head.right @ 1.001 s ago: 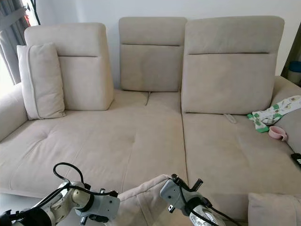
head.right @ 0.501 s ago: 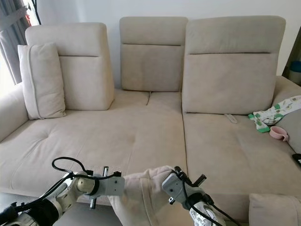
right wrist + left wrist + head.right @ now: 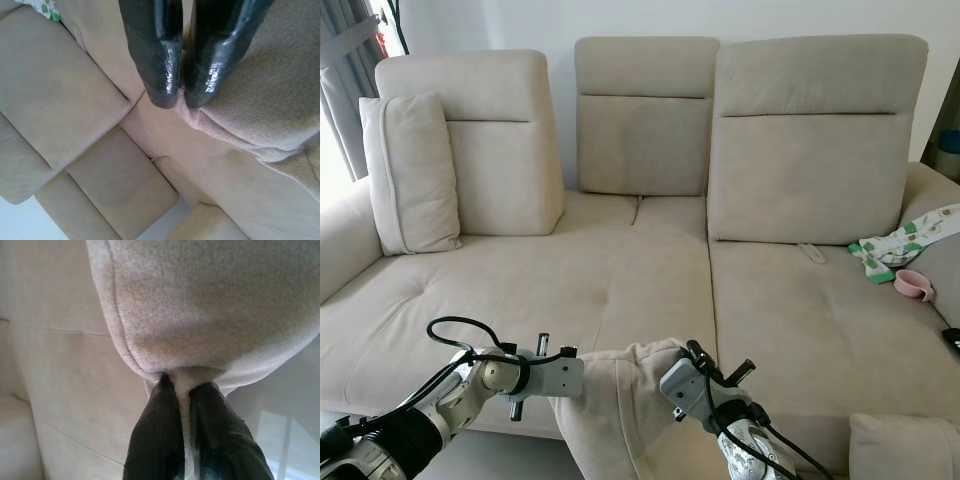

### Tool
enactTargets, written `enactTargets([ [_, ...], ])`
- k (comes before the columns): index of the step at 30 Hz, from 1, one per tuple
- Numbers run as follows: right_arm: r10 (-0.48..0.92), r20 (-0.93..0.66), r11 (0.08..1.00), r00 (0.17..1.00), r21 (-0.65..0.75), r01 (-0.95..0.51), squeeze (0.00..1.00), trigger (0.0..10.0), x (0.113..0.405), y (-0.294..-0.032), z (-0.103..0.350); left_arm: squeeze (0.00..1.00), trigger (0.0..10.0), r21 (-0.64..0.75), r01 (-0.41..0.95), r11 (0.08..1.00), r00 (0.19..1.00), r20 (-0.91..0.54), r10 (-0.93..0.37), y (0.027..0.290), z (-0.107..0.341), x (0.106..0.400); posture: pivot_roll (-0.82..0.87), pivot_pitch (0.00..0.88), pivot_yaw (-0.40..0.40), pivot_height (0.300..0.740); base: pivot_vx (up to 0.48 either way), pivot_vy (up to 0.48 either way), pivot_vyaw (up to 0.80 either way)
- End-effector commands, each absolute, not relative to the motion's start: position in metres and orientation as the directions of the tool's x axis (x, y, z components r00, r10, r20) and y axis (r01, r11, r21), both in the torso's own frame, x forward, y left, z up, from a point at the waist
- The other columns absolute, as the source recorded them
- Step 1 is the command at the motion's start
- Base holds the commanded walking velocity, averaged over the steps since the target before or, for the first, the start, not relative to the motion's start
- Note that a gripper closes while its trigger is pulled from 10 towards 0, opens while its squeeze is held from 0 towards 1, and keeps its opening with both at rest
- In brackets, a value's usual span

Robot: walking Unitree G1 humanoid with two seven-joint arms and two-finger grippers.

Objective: Move the pillow to the sofa from floor

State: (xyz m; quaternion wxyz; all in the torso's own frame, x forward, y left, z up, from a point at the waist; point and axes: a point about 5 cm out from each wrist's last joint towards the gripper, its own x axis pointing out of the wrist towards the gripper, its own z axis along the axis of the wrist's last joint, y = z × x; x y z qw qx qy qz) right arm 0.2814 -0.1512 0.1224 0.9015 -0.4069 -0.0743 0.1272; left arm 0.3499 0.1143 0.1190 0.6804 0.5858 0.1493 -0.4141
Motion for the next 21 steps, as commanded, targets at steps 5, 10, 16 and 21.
enactTargets([
  [5, 0.357, 0.186, 0.661, 0.915, -0.743, -0.107, 0.00, 10.0, 0.2835, -0.1324, 0.1553, 0.00, 10.0, 0.728, 0.685, -0.024, 0.660, -0.634, -0.402, 0.1082, 0.1350, 0.3574, -0.11, 0.000, 0.033, 0.626, 0.000, 0.000, 0.00],
  [10, 0.358, 0.190, 0.663, 0.914, -0.741, -0.106, 0.00, 10.0, 0.2836, -0.1322, 0.1561, 0.00, 10.0, 0.728, 0.685, -0.025, 0.659, -0.635, -0.404, 0.1070, 0.1344, 0.3570, -0.12, 0.000, 0.032, 0.636, 0.000, 0.000, 0.00],
  [16, 0.359, 0.197, 0.666, 0.912, -0.739, -0.103, 0.00, 10.0, 0.2837, -0.1313, 0.1581, 0.00, 10.0, 0.726, 0.687, -0.030, 0.656, -0.638, -0.404, 0.1062, 0.1334, 0.3565, -0.12, 0.000, 0.031, 0.656, 0.000, 0.000, 0.00],
  [21, 0.362, 0.203, 0.667, 0.910, -0.738, -0.100, 0.00, 10.0, 0.2839, -0.1299, 0.1606, 0.00, 10.0, 0.728, 0.685, -0.031, 0.657, -0.636, -0.406, 0.1058, 0.1335, 0.3571, -0.12, 0.000, 0.032, 0.671, 0.000, 0.000, 0.00],
])
